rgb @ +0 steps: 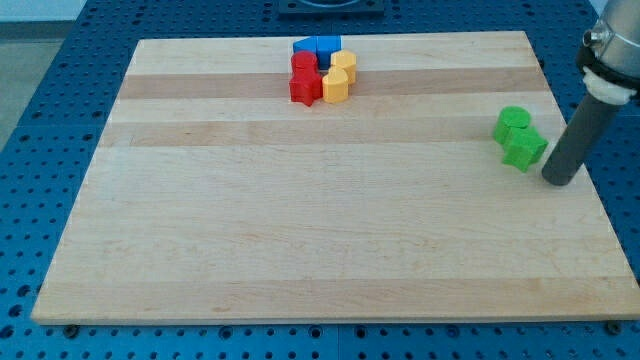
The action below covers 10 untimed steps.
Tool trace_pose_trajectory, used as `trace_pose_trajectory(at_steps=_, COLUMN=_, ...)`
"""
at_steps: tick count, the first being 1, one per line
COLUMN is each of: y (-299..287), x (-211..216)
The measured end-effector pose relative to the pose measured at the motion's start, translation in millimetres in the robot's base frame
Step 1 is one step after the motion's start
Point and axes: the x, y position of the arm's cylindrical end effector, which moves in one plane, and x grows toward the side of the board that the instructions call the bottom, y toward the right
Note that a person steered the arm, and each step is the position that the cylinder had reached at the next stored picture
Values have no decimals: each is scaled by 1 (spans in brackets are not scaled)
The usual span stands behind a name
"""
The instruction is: Move green circle towards yellow hexagon
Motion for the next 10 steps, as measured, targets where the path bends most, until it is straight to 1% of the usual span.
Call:
trace_pose_trajectory(at_steps=1, y=-4, x=-17)
trace_pose_trajectory(at_steps=2, y=-21, x=-29)
trace_pose_trajectory(at_steps=5, y=-37, x=-98)
trace_pose_trajectory(at_steps=6, y=-51, x=-110)
trace_pose_trajectory(at_steps=10, y=-144, x=-118)
